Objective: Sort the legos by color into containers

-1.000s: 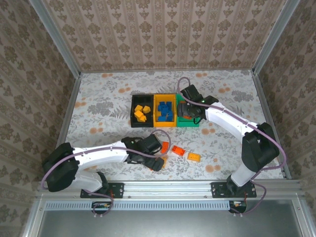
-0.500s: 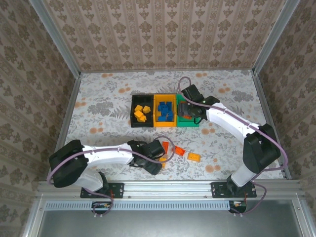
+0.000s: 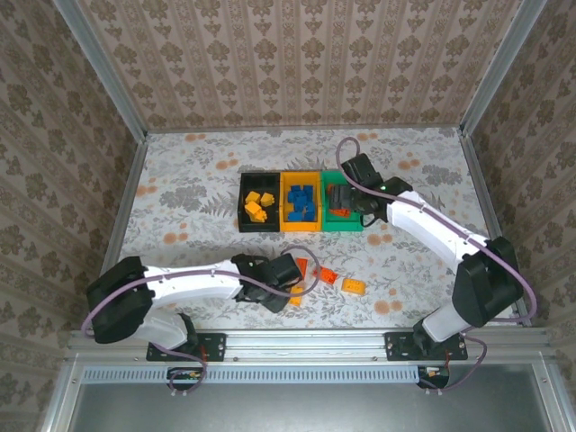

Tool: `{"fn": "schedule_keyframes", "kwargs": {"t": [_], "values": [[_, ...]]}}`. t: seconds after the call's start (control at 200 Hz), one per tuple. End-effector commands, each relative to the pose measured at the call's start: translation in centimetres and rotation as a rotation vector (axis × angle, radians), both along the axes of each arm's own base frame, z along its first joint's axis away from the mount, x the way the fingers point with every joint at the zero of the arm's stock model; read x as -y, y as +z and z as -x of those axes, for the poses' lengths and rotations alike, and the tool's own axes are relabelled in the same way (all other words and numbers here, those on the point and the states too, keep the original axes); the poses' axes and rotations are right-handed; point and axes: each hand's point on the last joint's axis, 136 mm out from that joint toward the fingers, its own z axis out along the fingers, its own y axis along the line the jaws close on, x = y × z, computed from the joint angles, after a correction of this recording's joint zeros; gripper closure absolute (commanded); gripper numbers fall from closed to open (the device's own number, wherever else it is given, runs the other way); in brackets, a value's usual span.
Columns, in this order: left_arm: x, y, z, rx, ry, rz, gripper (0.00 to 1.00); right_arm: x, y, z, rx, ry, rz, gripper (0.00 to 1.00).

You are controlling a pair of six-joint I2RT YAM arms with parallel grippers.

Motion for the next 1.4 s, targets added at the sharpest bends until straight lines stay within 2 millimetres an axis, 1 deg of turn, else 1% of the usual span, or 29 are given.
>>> {"fn": "schedule_keyframes", "kwargs": {"t": [0.0,0.065,0.095,0.105,0.13,0.225,0.24,0.26,0.27,0.385,0.42,0.5,0.55,0.57,0.625,0.71,0.8,0.905,1.0,1.095,1.14,1.165,1.185,1.21,1.315,1.395], "values": [[2.9,5.3,-3.0,0.114,0.001,0.129,0.56,1.7,0.4,1.0,0.02,-0.06,-0.019,0.17],[4.6,7.2,-4.6,0.147,0.0,0.19,0.56,2.6,0.3,1.7,0.023,-0.086,-0.029,0.17],[5.5,8.1,-5.6,0.169,-0.001,0.216,0.56,3.0,-0.4,2.0,0.012,-0.099,-0.026,0.17],[5.7,8.3,-5.9,0.176,-0.001,0.223,0.56,3.1,0.3,2.2,0.032,-0.1,-0.037,0.17],[6.5,8.9,-6.7,0.188,0.002,0.245,0.56,3.5,0.5,2.5,0.04,-0.11,-0.046,0.17],[9.4,10.4,-10.0,0.215,0.01,0.309,0.56,4.5,-0.2,3.6,0.034,-0.135,-0.051,0.17],[9.9,10.3,-10.5,0.216,0.011,0.313,0.56,4.7,-0.3,3.8,0.032,-0.139,-0.051,0.17],[10.5,10.9,-11.3,0.225,0.014,0.33,0.56,4.9,-0.5,4.0,0.027,-0.144,-0.048,0.17],[10.7,10.7,-11.7,0.224,0.016,0.328,0.56,5.0,-0.5,4.2,0.027,-0.145,-0.048,0.17],[13.7,11.5,-16.1,0.256,0.044,0.364,0.57,5.7,-1.2,5.3,0.016,-0.156,-0.052,0.17],[14.3,11.7,-17.3,0.273,0.056,0.367,0.57,5.8,-1.4,5.6,0.012,-0.156,-0.052,0.17],[15.4,11.6,-20.0,0.301,0.079,0.358,0.57,6.2,-1.6,6.2,0.01,-0.164,-0.058,0.17],[15.9,11.5,-21.4,0.313,0.096,0.356,0.56,6.3,-1.6,6.5,0.012,-0.163,-0.063,0.17],[16.2,11.2,-21.8,0.307,0.098,0.354,0.56,6.4,-1.7,6.7,0.012,-0.164,-0.063,0.17],[16.9,11.2,-23.0,0.307,0.108,0.367,0.56,6.5,-1.5,6.9,0.018,-0.165,-0.065,0.16],[18.2,10.9,-24.1,0.305,0.107,0.38,0.54,6.8,-1.5,7.3,0.026,-0.169,-0.065,0.16],[19.1,10.5,-25.1,0.303,0.111,0.381,0.51,6.9,-1.5,7.7,0.028,-0.168,-0.068,0.16],[19.9,10.6,-26.1,0.306,0.12,0.389,0.39,6.9,-1.8,8.0,0.02,-0.167,-0.075,0.16],[20.4,11.3,-26.8,0.302,0.131,0.413,0.33,6.8,-2.0,8.2,0.014,-0.162,-0.082,0.15],[20.7,13.1,-27.2,0.319,0.134,0.444,0.29,6.8,-2.1,8.5,0.006,-0.156,-0.086,0.15],[20.6,14.2,-27.2,0.33,0.138,0.463,0.26,6.6,-2.2,8.6,0.002,-0.147,-0.091,0.14],[20.5,14.9,-27.1,0.336,0.138,0.477,0.24,6.5,-2.2,8.7,-0.001,-0.14,-0.095,0.14],[20.5,15.1,-26.9,0.336,0.139,0.483,0.22,6.4,-2.3,8.7,-0.005,-0.133,-0.099,0.13],[20.4,15.9,-26.8,0.343,0.141,0.503,0.2,6.1,-2.4,8.8,-0.012,-0.121,-0.107,0.13],[19.4,18.0,-25.4,0.349,0.151,0.57,0.09,4.8,-3.2,9.5,-0.064,-0.054,-0.143,0.13],[18.3,19.4,-24.1,0.351,0.16,0.622,0.03,3.8,-4.2,10.3,-0.113,-0.006,-0.16,0.13]]}}
